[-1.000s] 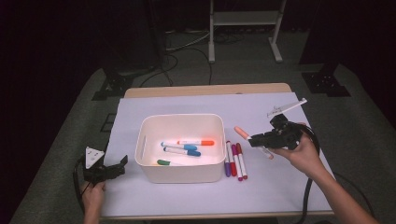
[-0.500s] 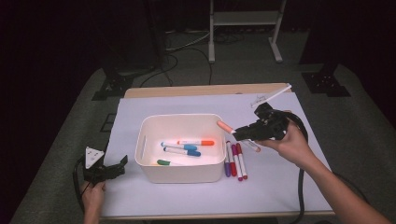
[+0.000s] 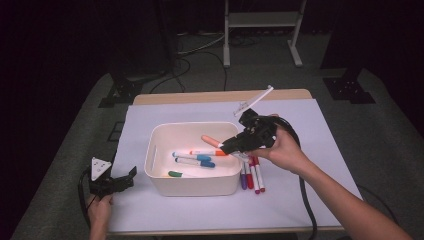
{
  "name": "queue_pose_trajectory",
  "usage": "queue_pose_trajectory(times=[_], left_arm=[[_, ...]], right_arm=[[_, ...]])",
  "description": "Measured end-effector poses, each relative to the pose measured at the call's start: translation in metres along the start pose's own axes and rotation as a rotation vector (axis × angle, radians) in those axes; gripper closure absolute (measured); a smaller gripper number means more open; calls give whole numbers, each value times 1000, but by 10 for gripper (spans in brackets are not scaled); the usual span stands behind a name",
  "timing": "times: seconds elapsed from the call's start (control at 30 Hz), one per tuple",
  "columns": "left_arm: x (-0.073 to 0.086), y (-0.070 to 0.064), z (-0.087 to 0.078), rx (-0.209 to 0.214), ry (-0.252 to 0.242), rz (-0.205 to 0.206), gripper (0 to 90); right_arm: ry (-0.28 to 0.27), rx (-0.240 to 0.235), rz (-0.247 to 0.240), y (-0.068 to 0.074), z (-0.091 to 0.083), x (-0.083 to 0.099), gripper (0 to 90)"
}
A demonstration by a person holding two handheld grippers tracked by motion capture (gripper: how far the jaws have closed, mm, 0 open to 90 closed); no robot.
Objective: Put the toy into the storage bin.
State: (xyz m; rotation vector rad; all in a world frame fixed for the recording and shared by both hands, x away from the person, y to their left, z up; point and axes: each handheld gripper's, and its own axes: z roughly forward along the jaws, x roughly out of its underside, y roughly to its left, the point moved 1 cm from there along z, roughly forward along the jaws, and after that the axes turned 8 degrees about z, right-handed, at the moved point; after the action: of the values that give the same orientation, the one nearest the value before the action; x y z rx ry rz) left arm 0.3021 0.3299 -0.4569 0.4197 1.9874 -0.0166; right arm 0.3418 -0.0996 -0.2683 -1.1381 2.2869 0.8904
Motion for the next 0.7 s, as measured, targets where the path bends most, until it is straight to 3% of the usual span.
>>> queue_pose_trajectory(times=[0.3, 0.7], left_arm=[[0, 0, 0, 1, -1, 0, 0], [0, 0, 0, 1, 0, 0, 0]], right_arm=[[56, -54, -43, 11, 32, -16, 758], [126, -118, -74, 13, 73, -26, 758]])
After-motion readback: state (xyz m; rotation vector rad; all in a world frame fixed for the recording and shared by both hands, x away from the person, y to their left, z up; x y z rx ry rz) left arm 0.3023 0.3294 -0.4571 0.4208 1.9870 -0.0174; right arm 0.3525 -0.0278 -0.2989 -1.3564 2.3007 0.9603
